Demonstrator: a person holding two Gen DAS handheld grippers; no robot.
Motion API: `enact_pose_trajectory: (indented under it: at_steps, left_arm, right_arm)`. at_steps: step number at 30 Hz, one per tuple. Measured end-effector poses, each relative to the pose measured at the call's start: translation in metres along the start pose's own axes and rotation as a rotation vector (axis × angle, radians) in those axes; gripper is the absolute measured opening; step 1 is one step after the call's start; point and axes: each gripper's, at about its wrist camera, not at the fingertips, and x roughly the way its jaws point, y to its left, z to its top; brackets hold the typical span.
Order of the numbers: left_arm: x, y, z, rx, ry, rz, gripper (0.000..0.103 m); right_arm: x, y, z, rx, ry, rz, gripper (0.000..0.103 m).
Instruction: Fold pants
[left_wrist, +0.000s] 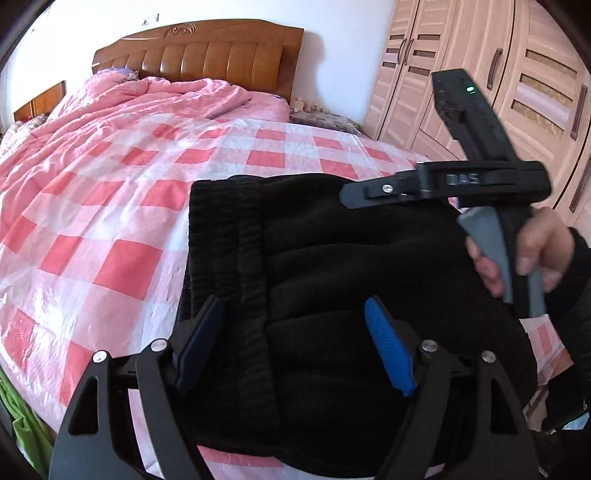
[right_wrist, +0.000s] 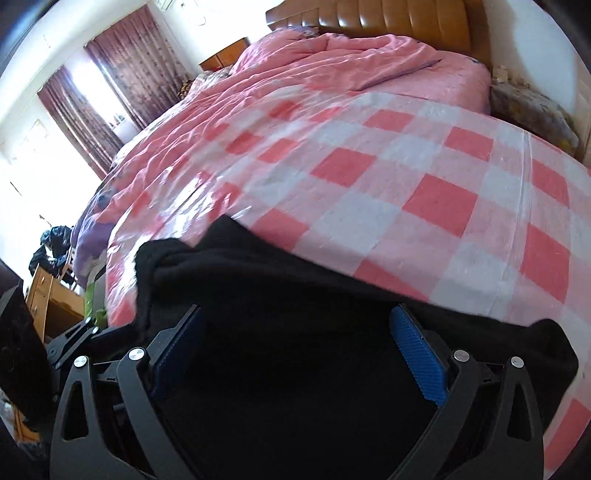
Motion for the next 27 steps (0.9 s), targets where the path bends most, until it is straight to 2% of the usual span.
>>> enact_pose_trajectory:
  at_steps: [7,11,15,18,19,22,24,27]
  left_arm:
    - [0.007,0.002,-0.001,-0.018,-0.021,0.017,0.083]
    - [0.009,-0.001,-0.001,-0.008,-0.026,0.04,0.083]
    - [0.008,-0.003,-0.002,-0.012,-0.029,0.047,0.083]
    - [0.008,-0.006,-0.002,-0.007,-0.021,0.063,0.083]
    - [0.008,-0.006,-0.002,-0.005,-0.019,0.065,0.083]
    - [0.007,-0.005,-0.002,-0.003,-0.016,0.064,0.083]
    - [0.007,-0.005,-0.002,-0.007,-0.022,0.067,0.084]
    - [0.009,-0.009,-0.003,-0.006,-0.03,0.102,0.086]
  right_arm:
    - [0.008,-0.01,0.015,-0.013,-0.013,-0.005,0.099]
    - [0.015,-0.025,0.022,0.041,-0.008,0.0,0.097]
    - [0.014,-0.026,0.022,0.036,-0.019,0.004,0.097]
    - [-0.007,-0.019,0.02,0.031,-0.095,-0.05,0.098]
    - [-0.024,-0.016,0.018,0.034,-0.142,-0.04,0.098]
    - [-0.062,-0.011,0.001,0.043,-0.211,-0.016,0.099]
    - [-0.066,-0.011,-0.012,0.051,-0.195,-0.003,0.099]
    - [-0.041,-0.015,-0.028,0.007,-0.107,-0.113,0.099]
